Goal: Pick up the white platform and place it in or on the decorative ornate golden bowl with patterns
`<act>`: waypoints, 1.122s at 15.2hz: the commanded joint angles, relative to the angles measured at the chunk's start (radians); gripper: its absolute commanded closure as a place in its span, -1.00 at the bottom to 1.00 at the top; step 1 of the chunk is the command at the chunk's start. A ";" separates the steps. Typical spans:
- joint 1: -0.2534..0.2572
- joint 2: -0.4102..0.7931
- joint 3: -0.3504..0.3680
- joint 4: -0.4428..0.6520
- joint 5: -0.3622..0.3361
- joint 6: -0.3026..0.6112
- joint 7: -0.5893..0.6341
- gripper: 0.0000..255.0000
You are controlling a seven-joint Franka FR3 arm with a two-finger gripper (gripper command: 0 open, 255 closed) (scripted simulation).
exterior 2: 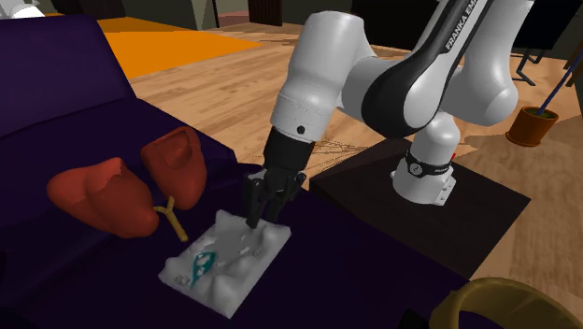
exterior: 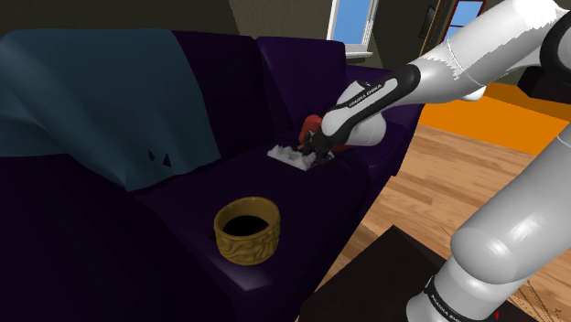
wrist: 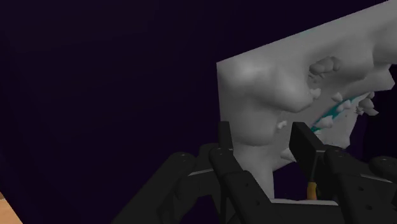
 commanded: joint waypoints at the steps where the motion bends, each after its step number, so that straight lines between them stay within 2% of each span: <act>1: -0.005 -0.026 0.001 0.007 -0.012 -0.033 0.013 1.00; 17: -0.030 -0.169 -0.001 0.104 -0.065 -0.272 0.068 1.00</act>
